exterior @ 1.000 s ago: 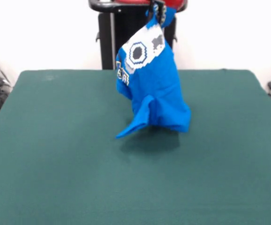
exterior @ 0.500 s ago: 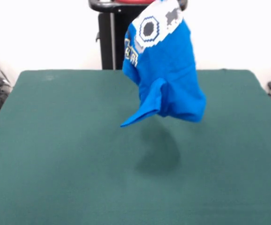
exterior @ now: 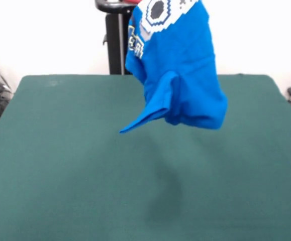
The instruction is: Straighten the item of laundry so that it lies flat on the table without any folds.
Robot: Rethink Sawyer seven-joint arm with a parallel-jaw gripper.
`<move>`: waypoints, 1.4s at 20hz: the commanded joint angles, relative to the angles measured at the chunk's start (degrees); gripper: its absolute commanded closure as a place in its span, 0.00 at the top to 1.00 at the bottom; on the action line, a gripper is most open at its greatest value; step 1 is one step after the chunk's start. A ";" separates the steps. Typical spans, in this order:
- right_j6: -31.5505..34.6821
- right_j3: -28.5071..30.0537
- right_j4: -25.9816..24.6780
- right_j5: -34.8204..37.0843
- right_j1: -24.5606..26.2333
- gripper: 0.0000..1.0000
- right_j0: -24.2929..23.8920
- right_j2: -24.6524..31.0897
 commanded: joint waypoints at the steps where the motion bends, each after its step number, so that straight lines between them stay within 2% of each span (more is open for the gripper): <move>1: 15.85 10.38 -0.14 -13.97 2.65 0.00 1.32 2.27; 5: 16.43 17.17 0.65 -23.74 2.84 0.00 1.98 2.97; 9: 15.42 20.38 0.73 -28.79 3.52 0.00 1.88 3.69; 23: 13.70 24.24 1.35 -36.88 6.17 0.00 0.38 5.49; 25: 13.87 25.54 2.01 -40.58 6.32 0.00 -0.23 6.29; 28: 18.42 26.82 0.26 -51.70 7.43 0.00 2.15 3.89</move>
